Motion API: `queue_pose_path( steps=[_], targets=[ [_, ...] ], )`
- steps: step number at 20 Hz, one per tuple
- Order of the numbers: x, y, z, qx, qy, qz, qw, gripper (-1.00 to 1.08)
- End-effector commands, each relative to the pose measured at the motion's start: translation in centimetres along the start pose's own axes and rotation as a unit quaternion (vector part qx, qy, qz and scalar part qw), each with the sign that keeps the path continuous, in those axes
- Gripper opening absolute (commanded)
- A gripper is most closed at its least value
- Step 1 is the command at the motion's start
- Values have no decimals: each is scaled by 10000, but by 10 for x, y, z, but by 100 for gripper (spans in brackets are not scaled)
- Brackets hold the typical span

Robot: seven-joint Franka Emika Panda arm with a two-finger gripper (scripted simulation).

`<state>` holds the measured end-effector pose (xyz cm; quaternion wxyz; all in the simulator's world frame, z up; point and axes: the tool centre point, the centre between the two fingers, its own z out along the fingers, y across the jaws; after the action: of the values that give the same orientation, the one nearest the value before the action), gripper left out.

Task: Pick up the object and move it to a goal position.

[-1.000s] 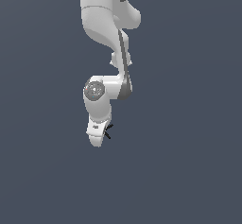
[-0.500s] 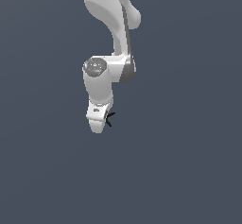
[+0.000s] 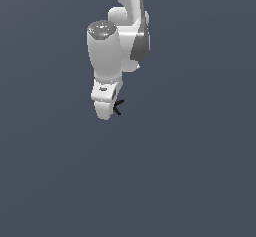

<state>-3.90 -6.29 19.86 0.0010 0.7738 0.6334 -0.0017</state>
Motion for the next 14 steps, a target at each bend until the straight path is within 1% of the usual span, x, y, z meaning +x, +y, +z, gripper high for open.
queue_pose_path(
  steps=[1,14],
  targets=[
    [1,-10,-24,-1,0,0,10000,-100],
    [9,-65,-158,-2,21,-8,10000,-100]
  ],
)
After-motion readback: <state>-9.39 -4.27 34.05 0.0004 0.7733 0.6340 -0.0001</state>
